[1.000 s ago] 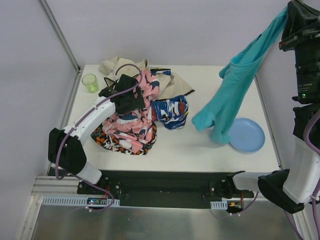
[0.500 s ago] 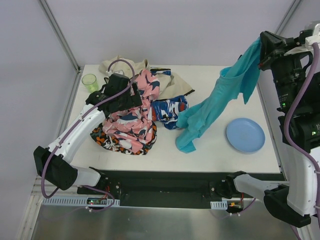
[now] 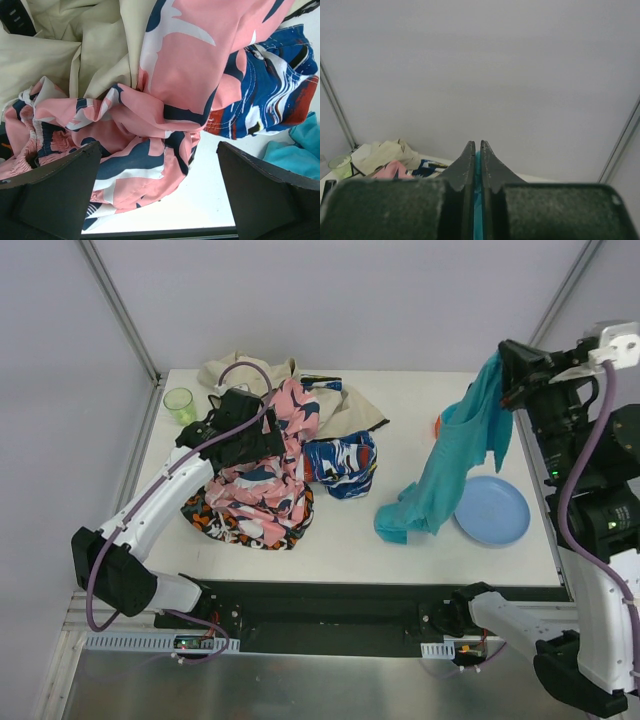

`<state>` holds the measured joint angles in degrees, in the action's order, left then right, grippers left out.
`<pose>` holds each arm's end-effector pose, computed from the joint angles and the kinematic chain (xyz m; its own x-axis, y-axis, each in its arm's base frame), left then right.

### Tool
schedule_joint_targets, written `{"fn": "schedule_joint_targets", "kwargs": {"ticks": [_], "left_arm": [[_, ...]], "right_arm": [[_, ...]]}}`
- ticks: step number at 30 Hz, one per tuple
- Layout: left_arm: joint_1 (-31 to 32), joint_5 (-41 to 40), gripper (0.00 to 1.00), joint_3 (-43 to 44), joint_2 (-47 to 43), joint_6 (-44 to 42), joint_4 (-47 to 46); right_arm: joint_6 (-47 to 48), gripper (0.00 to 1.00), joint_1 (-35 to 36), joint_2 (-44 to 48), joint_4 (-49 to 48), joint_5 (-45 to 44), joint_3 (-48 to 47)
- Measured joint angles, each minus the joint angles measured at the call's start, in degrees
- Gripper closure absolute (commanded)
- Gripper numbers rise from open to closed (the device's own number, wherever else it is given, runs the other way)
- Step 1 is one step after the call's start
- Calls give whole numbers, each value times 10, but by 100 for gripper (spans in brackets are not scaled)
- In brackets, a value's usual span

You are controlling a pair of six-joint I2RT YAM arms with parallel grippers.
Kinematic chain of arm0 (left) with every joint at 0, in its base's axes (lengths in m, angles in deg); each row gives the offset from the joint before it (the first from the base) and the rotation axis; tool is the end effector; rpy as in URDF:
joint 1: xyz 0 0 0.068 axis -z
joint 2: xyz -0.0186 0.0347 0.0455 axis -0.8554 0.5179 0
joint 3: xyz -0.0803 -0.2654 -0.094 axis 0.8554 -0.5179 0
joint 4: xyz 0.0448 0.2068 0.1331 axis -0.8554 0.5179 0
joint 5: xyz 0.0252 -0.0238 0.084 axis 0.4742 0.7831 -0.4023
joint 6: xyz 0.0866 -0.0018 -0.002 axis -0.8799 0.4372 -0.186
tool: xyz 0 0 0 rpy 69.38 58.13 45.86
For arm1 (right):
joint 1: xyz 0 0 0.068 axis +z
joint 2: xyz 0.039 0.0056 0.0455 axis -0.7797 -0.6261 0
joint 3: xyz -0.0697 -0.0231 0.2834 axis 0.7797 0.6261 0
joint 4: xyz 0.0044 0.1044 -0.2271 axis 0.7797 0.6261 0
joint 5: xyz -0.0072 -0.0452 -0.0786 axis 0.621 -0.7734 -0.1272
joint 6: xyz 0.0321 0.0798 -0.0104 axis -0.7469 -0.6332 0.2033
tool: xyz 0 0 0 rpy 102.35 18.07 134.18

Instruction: Pick out a specific cloth from the pile

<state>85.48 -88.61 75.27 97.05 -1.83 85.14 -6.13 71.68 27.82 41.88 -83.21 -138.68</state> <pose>0.2816 -0.1261 0.3437 -0.6618 -0.2802 -0.6954 -0.0580 0.9439 -0.3251 0.1225 0.0385 0.6237 0.4975 -0.1747 -0.8497 -0.1129 0.9581 -0.2631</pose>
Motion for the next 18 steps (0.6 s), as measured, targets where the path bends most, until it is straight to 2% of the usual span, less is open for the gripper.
{"fn": "schedule_joint_targets", "kwargs": {"ticks": [9,18], "left_arm": [[0,0,1,-11,5,5,0],[0,0,1,-30,5,13,3]], "right_arm": [[-115,99,0,87,-36,-19,294],[-288,99,0,163,-61,-68,594]]}}
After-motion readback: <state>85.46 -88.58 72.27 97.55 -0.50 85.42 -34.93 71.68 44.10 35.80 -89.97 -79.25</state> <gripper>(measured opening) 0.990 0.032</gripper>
